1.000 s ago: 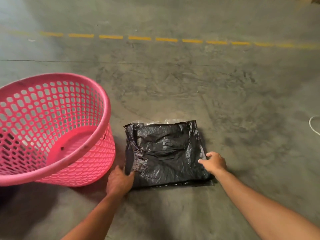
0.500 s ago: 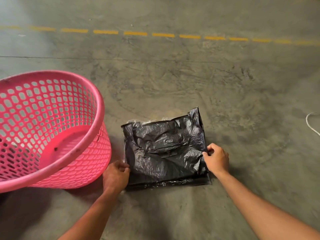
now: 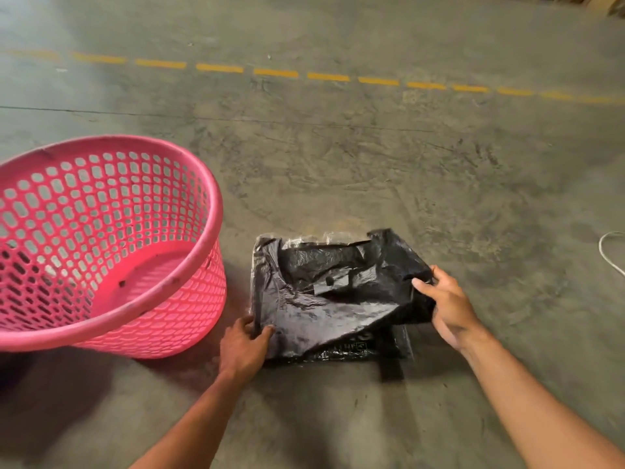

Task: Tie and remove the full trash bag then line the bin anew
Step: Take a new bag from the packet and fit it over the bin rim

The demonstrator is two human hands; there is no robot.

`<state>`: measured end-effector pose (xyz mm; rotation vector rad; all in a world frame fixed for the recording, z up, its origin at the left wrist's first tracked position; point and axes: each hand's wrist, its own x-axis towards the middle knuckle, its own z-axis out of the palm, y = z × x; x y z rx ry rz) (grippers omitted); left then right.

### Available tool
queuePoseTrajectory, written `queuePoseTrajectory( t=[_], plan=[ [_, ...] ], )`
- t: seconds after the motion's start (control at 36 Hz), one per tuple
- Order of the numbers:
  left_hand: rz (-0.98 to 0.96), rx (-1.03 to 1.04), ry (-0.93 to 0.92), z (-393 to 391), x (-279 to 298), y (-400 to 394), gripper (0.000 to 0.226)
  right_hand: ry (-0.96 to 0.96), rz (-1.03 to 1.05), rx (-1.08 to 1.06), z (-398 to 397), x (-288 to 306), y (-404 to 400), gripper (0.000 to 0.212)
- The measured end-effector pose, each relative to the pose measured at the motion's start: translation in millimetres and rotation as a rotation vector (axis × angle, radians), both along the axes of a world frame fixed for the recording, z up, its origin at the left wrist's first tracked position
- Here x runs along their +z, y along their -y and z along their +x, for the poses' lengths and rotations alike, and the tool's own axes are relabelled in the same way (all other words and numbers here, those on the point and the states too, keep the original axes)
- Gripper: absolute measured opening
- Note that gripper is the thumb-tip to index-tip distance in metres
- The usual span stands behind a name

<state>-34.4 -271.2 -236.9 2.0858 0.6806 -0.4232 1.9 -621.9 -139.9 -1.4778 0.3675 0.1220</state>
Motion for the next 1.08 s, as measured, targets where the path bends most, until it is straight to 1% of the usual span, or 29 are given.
queuePoseTrajectory(
  t=[0.06,0.08,0.14,0.17,0.19,0.22,0.28,0.31,0.36,0.42,0.44,0.5,0.56,0.61,0.64,0.69,0.75,0.81,0.89,0.92,0.97,1.03,1.06,1.08],
  plan=[
    [-0.059,0.008,0.019,2.4,9.3,6.3,0.054,-0.047,0.219,0.012,-2.9,10.1,6.2,0.03],
    [-0.106,0.014,0.027,4.3,13.1,9.4,0.054,-0.077,0.283,0.01,-4.5,15.7,8.9,0.033],
    [-0.187,0.002,0.02,6.6,20.1,15.3,0.057,-0.128,0.351,-0.002,-7.3,21.5,15.3,0.037],
    [-0.198,-0.021,0.005,7.1,22.6,17.6,0.062,-0.137,0.379,-0.016,-8.7,23.3,18.3,0.037],
    [-0.165,-0.066,-0.002,7.8,24.5,20.1,0.071,-0.141,0.408,-0.034,-9.9,24.7,20.9,0.037],
    [-0.073,-0.133,-0.022,8.4,26.4,21.5,0.079,-0.14,0.429,-0.052,-10.9,24.1,24.0,0.036],
    [0.135,-0.24,-0.052,7.5,32.1,25.3,0.081,-0.142,0.462,-0.074,-13.8,24.5,26.7,0.037],
    [0.194,-0.267,-0.06,6.9,34.9,27.2,0.081,-0.146,0.476,-0.079,-15.4,24.5,27.8,0.038],
    [0.216,-0.33,-0.088,4.8,44.0,32.5,0.09,-0.144,0.51,-0.098,-17.9,24.2,28.0,0.042],
    [0.191,-0.385,-0.137,3.8,42.5,37.5,0.096,-0.137,0.546,-0.133,-18.7,22.3,27.3,0.057],
    [0.144,-0.378,-0.154,4.4,41.2,39.1,0.095,-0.134,0.556,-0.151,-19.0,21.4,26.6,0.065],
    [-0.028,-0.296,-0.181,6.6,37.3,41.3,0.087,-0.131,0.567,-0.169,-20.5,22.8,23.3,0.067],
    [-0.214,-0.294,-0.228,5.1,33.8,45.3,0.063,-0.131,0.571,-0.179,-21.6,25.5,21.3,0.065],
    [-0.321,-0.308,-0.24,4.6,26.6,48.4,0.037,-0.151,0.559,-0.181,-22.5,30.0,18.6,0.054],
    [-0.37,-0.291,-0.234,4.6,22.8,50.3,0.028,-0.168,0.546,-0.182,-22.5,31.4,17.8,0.046],
    [-0.468,-0.215,-0.155,6.8,21.2,53.6,0.017,-0.199,0.532,-0.169,-22.5,37.1,15.6,0.038],
    [-0.565,-0.078,-0.056,11.2,31.9,57.3,0.021,-0.225,0.52,-0.147,-22.2,43.5,14.2,0.034],
    [-0.674,0.004,0.015,17.0,51.2,60.2,0.023,-0.233,0.493,-0.125,-21.8,50.4,13.8,0.034],
    [-0.823,0.067,0.058,27.1,91.1,63.2,0.019,-0.231,0.392,-0.057,-17.8,60.1,7.8,0.05],
    [-0.886,0.07,0.071,31.2,106.9,63.7,0.021,-0.212,0.368,-0.038,-14.9,66.0,3.2,0.051],
    [-1.02,0.033,0.089,39.2,139.3,61.1,0.029,-0.145,0.325,-0.02,-6.7,83.0,-7.7,0.042],
    [-1.116,-0.077,0.099,47.9,175.3,58.9,0.017,-0.052,0.288,0.009,3.8,104.9,-20.5,0.034],
    [-1.147,-0.119,0.103,53.4,191.8,57.7,0.016,0.0,0.259,0.025,9.1,118.0,-27.5,0.033],
    [-1.163,-0.141,0.121,58.5,208.9,57.6,0.023,0.057,0.216,0.042,14.4,131.2,-34.8,0.031]
  ],
)
